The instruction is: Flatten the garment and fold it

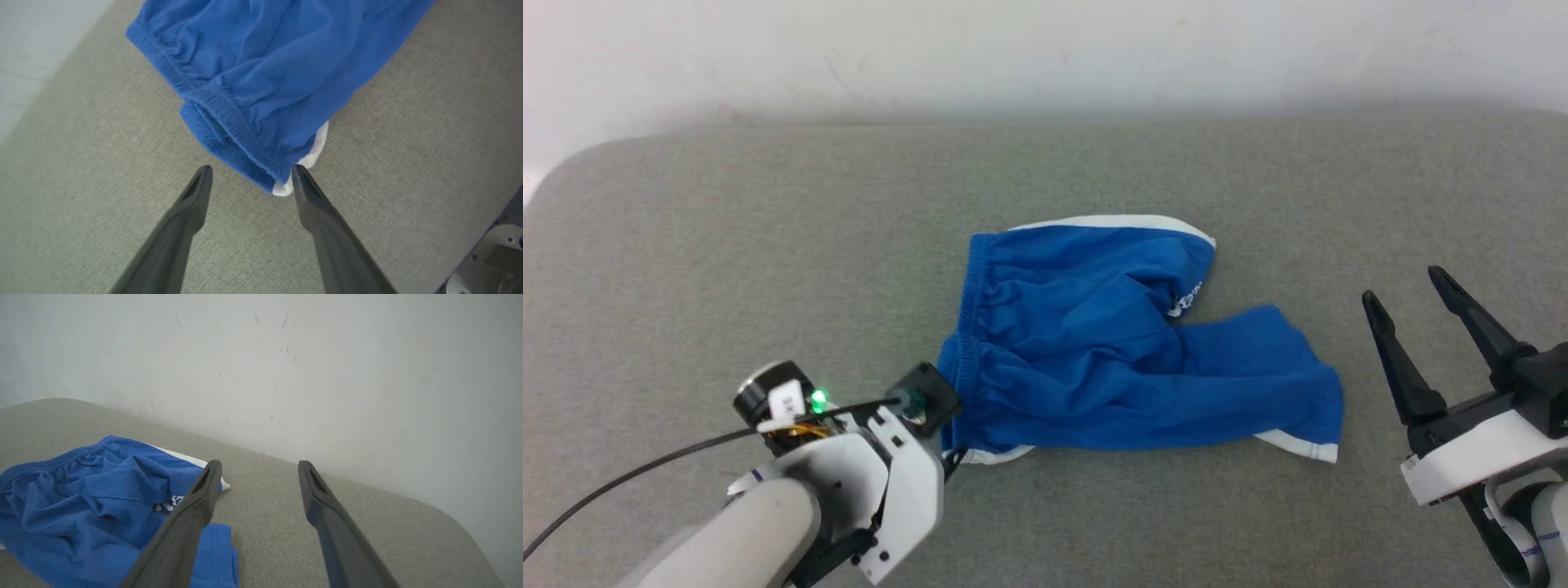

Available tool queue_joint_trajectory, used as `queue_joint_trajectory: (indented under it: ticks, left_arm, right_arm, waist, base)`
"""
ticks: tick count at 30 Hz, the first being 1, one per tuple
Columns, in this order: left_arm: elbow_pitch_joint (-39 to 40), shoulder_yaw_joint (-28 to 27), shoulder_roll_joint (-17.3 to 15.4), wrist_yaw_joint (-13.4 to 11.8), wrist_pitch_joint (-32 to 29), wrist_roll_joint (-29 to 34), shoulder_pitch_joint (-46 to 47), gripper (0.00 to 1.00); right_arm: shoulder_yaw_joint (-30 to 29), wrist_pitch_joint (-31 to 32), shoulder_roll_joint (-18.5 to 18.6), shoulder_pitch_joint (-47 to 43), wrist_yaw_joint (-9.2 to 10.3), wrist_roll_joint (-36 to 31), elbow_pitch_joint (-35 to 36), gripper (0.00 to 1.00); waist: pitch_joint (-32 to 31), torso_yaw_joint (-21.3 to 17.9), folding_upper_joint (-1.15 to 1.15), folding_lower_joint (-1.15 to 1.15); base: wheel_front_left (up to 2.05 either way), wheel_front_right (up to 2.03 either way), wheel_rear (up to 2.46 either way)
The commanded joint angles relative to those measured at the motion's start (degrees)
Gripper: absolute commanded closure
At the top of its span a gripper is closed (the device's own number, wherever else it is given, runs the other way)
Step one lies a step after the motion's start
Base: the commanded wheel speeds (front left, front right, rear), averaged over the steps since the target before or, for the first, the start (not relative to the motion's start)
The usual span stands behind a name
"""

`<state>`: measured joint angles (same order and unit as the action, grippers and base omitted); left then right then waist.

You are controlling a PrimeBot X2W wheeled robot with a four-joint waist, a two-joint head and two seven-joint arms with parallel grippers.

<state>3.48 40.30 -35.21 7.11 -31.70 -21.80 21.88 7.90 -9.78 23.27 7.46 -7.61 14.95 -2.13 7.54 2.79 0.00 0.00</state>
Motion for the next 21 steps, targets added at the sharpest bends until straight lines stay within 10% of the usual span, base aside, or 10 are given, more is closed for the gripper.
queue_joint_trajectory:
  ticks: [1,12,13,21]
  left_arm:
    - [-0.2,3.6,-1.7,0.4,-2.5,-2.4,2.5,0.0]
    - [-8.1,17.7,-3.0,0.4,-5.4,-10.9,11.1,0.02]
    - [-8.6,19.0,-3.0,0.4,-5.7,-11.8,11.6,1.0]
    - [-10.1,21.6,-3.5,0.4,-0.5,-14.2,14.3,1.0]
  right_arm:
    - [-0.2,0.4,-0.6,-0.6,0.12,-0.7,1.0,0.0]
    - [5.7,3.9,2.0,2.1,0.12,-0.4,1.2,0.0]
    - [6.8,4.5,3.1,2.8,0.12,-0.1,1.0,0.0]
    - [22.0,19.5,17.1,10.0,0.12,10.0,2.2,0.0]
  waist:
    - [2.1,-2.0,0.0,0.0]
    - [6.0,-5.2,0.0,0.0]
    - [6.0,-5.3,0.0,0.0]
    - [4.9,-4.2,0.0,0.0]
  base:
    - [0.0,0.0,0.0]
    - [0.0,0.0,0.0]
    - [0.0,0.0,0.0]
    - [0.0,0.0,0.0]
